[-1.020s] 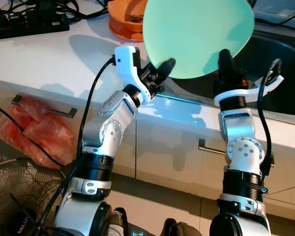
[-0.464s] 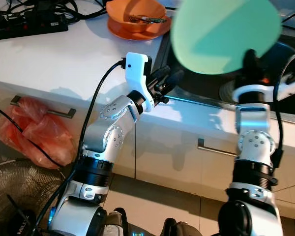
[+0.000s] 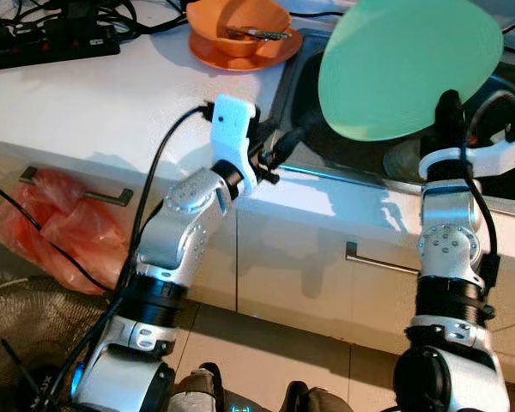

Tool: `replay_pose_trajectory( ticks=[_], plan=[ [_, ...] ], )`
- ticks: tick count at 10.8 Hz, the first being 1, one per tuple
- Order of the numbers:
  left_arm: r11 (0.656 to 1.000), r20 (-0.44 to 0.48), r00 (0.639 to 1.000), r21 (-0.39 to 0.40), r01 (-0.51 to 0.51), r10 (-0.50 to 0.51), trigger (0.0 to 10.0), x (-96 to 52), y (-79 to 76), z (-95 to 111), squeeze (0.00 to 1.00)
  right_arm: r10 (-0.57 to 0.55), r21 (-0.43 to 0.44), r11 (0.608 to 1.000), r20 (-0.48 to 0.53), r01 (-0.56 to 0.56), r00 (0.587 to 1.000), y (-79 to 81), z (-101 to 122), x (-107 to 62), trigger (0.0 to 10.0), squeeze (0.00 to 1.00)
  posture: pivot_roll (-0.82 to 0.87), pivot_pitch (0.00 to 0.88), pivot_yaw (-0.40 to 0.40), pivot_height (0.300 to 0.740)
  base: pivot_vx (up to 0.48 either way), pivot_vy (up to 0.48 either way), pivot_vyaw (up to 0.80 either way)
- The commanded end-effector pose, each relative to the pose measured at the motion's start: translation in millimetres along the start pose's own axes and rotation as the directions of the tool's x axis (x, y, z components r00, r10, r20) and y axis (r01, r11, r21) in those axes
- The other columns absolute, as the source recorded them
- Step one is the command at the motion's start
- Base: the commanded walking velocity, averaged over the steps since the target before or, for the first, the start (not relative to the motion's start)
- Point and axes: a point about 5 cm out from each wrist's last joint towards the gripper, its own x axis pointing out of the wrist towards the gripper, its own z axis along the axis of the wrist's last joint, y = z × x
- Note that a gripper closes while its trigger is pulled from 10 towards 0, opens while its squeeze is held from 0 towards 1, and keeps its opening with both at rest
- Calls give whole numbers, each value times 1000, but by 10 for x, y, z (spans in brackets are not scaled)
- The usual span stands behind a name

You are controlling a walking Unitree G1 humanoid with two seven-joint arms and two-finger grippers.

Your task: Kitchen organization

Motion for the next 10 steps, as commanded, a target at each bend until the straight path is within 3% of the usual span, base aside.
replay_pose_trajectory(
  ticks=[1, 6, 8, 10],
  plan=[
    [1000, -11, 1000, 27, -1, 1, 10000, -18, -22, -22, 0, 29, -75, 997, 52, -25, 998, 77, 103, 62, 10000, 0, 125, 173, -28, 740, 0, 0, 0],
    [995, -61, 997, 93, -36, 42, 10000, -174, 114, -122, 0, 59, -296, 954, 25, -48, 998, 84, 39, 97, 10000, 0, 130, 167, -31, 740, 0, 0, 0],
    [995, -55, 998, 98, -37, 42, 10000, -183, 93, -110, 0, 65, -384, 921, -5, -62, 998, 65, -39, 98, 10000, 0, 135, 161, -36, 740, 0, 0, 0],
    [995, -54, 998, 99, -34, 39, 10000, -187, 78, -114, 0, 76, -419, 904, -33, -83, 997, 61, -97, 95, 10000, 0, 137, 160, -37, 740, 0, 0, 0]
  ],
)
